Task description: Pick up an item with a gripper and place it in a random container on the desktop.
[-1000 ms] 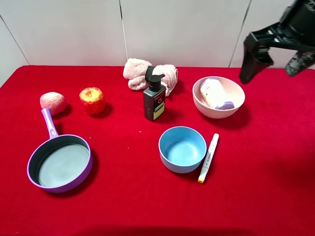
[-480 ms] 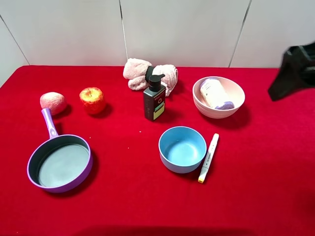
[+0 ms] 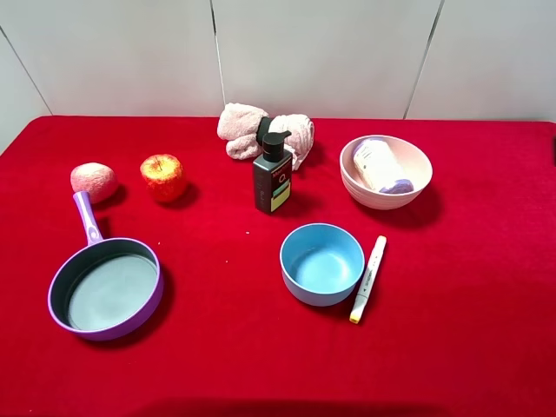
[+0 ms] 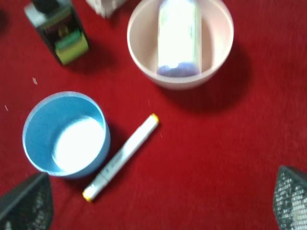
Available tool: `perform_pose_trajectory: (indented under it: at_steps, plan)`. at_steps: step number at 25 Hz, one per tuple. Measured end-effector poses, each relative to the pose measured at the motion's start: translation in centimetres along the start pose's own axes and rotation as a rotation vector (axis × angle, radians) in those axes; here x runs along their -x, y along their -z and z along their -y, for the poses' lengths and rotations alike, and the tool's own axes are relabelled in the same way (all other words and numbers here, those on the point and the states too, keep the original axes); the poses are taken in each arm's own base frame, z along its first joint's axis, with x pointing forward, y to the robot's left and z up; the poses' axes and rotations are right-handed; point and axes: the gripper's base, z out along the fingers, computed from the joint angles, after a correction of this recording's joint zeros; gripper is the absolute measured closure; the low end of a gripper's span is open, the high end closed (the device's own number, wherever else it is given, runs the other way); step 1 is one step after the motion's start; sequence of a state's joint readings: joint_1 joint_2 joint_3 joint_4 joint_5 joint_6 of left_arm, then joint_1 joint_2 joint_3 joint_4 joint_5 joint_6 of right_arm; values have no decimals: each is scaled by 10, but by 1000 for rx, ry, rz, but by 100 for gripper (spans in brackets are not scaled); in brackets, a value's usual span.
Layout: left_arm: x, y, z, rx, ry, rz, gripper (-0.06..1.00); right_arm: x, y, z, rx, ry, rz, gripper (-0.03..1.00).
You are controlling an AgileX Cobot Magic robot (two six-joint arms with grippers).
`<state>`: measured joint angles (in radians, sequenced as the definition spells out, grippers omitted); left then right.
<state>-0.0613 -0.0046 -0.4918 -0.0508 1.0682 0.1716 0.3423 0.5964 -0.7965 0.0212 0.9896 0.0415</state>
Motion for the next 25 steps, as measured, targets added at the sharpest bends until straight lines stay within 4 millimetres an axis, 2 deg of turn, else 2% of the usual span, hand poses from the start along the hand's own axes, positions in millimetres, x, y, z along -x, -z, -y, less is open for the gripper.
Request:
perform_pose_trajectory:
  at_steps: [6, 12, 18, 25]
  plan:
    - [0, 0, 0, 0, 1, 0, -4, -48, 12, 12, -149, -118, 96, 28]
    - [0, 0, 0, 0, 1, 0, -4, -86, 22, 12, -314, -218, 218, 28]
    - [0, 0, 0, 0, 1, 0, -4, -103, 35, 4, -384, -231, 346, 28]
    - [0, 0, 0, 0, 1, 0, -4, -112, 30, 4, -378, -242, 289, 28]
